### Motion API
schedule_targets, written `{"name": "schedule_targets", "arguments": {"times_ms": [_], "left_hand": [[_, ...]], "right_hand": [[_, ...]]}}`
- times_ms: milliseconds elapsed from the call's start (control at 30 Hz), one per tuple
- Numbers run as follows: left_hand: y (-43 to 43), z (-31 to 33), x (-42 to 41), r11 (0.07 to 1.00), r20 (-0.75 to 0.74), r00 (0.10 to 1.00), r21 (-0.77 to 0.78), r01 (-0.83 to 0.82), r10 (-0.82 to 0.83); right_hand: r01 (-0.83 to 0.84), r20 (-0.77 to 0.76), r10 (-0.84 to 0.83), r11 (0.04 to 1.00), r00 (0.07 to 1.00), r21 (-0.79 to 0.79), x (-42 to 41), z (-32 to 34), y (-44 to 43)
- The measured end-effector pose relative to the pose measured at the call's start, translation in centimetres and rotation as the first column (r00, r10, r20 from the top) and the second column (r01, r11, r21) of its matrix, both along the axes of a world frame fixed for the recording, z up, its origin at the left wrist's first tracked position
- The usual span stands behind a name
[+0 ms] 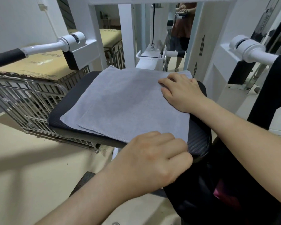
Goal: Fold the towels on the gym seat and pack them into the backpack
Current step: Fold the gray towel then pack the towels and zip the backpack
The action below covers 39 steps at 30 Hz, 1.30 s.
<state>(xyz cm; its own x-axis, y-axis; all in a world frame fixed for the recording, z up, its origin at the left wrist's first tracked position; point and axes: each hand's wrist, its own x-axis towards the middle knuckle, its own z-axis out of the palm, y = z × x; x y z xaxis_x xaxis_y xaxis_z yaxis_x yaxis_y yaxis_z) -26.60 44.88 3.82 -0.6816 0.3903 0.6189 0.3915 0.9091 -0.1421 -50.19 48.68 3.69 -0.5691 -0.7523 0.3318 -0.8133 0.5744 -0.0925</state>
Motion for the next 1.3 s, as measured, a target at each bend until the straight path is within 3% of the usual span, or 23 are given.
{"name": "schedule_targets", "arguments": {"times_ms": [133,200,333,433,500,633,733,833,900,967,1000,1067,1100,1167,1300], "left_hand": [[-0.6,-2.7,-0.4,0.97,0.183,0.952,-0.054,-0.238,0.244],[-0.7,-3.9,-0.8,0.953,0.127,0.945,-0.037,-0.3,0.302],[-1.5,-4.6,-0.9,0.976,-0.072,0.974,0.056,-0.21,0.214],[-1.3,-4.3,-1.2,0.978,-0.081,0.976,0.066,-0.199,0.204],[-0.6,-4.1,-1.6,0.98,-0.084,0.978,0.074,-0.184,0.19],[0.0,-3.8,-1.8,0.99,-0.109,0.989,0.11,-0.083,0.095],[1.5,-3.7,-1.5,0.989,-0.088,0.996,0.148,-0.02,0.034],[3.0,-3.2,-1.1,0.966,0.065,0.998,0.257,-0.032,0.015],[1.6,-2.1,-0.7,0.923,0.166,0.984,0.365,-0.12,0.062],[-1.9,-0.7,-0.3,0.855,0.202,0.95,0.42,-0.304,0.239],[-4.1,-0.1,-0.2,0.807,0.204,0.891,0.379,-0.453,0.405],[-8.3,1.0,0.2,0.622,0.263,0.65,0.19,-0.759,0.713],[-9.6,1.2,0.5,0.523,0.332,0.526,0.107,-0.846,0.783],[-10.8,1.0,0.8,0.443,0.44,0.419,0.052,-0.895,0.794],[-11.3,0.6,0.5,0.424,0.512,0.453,0.181,-0.887,0.73]], "right_hand": [[0.036,-0.017,-0.037,0.998,0.999,-0.052,0.2,0.0,0.1],[0.072,-0.003,-0.072,0.994,0.997,-0.081,0.2,-0.1,0.1],[0.276,0.134,-0.265,0.959,0.955,-0.071,-0.8,0.4,0.4],[0.409,0.252,-0.396,0.913,0.883,0.001,-2.9,1.5,0.4],[0.431,0.351,-0.403,0.902,0.845,-0.003,-4.4,2.2,0.2],[0.468,0.518,-0.299,0.852,0.802,-0.233,-5.8,3.3,-0.1],[0.448,0.418,-0.345,0.876,0.84,-0.177,-5.8,3.5,0.9],[0.433,0.135,-0.444,0.895,0.886,0.106,-4.9,4.6,1.6],[0.36,0.039,-0.371,0.919,0.928,0.16,-4.1,5.4,0.5],[0.133,0.142,-0.14,0.989,0.98,0.057,-2.8,6.1,-2.1],[-0.013,0.222,0.013,1.0,0.975,0.002,-2.0,6.4,-3.7],[-0.264,0.314,0.244,0.964,0.918,0.022,-0.4,6.3,-7.5],[-0.357,0.316,0.314,0.93,0.895,0.087,0.3,6.0,-9.4],[-0.474,0.255,0.415,0.844,0.873,0.249,1.1,5.5,-12.7],[-0.42,0.167,0.39,0.775,0.906,0.472,0.7,6.7,-16.1]]}}
